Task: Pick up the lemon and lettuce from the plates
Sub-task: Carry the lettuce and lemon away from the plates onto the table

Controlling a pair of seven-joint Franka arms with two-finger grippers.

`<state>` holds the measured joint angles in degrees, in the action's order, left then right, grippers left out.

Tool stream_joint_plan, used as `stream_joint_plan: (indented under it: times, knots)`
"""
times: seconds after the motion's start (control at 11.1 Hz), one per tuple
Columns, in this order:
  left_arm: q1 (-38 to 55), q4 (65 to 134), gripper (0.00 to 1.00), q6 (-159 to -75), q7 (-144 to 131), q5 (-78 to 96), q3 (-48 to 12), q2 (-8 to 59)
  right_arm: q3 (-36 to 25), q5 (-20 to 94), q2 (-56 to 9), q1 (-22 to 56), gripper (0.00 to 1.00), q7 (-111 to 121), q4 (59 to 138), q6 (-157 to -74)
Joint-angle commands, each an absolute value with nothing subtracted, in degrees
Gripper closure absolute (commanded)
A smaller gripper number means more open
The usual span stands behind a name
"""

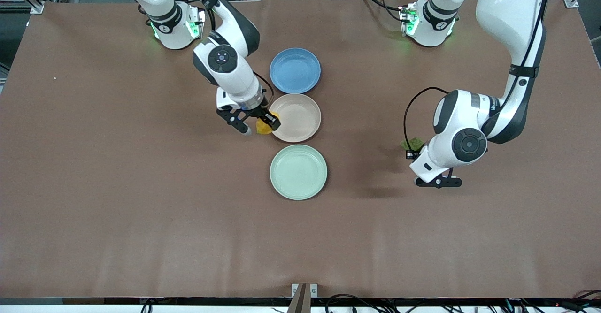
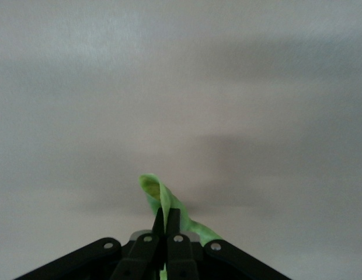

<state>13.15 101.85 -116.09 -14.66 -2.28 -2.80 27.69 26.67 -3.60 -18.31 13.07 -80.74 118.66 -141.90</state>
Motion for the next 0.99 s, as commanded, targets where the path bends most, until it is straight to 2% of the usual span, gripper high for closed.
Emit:
stream_joint_plan:
  times: [0.0,0.27,0.54,0.72,0.9]
  knots:
    - [12.48,106.69,1.0,-116.98,-12.83,-5.78,-3.25,26.01,28.13,-0.73,-11.97,8.71,1.0,-74.48,119.71,-135.9]
    - [12.39,106.88,1.0,-117.68,-12.83,-8.96,-3.25,28.47,28.04,8.24,-5.47,3.01,1.0,-56.84,119.79,-127.74]
    - [10.91,106.44,1.0,-118.12,-12.83,-10.02,-3.34,29.35,27.78,10.28,-1.5,-2.71,1.0,-42.4,119.79,-121.57]
    - [10.2,105.39,0.01,-118.12,-12.74,-9.93,-3.34,30.23,26.55,10.2,-0.27,-5.17,1.0,-34.58,120.14,-118.66]
    - [9.84,104.77,0.0,-118.12,-9.61,-9.24,-3.43,29.27,22.87,9.76,0.35,-5.89,1.0,-26.75,120.32,-115.94]
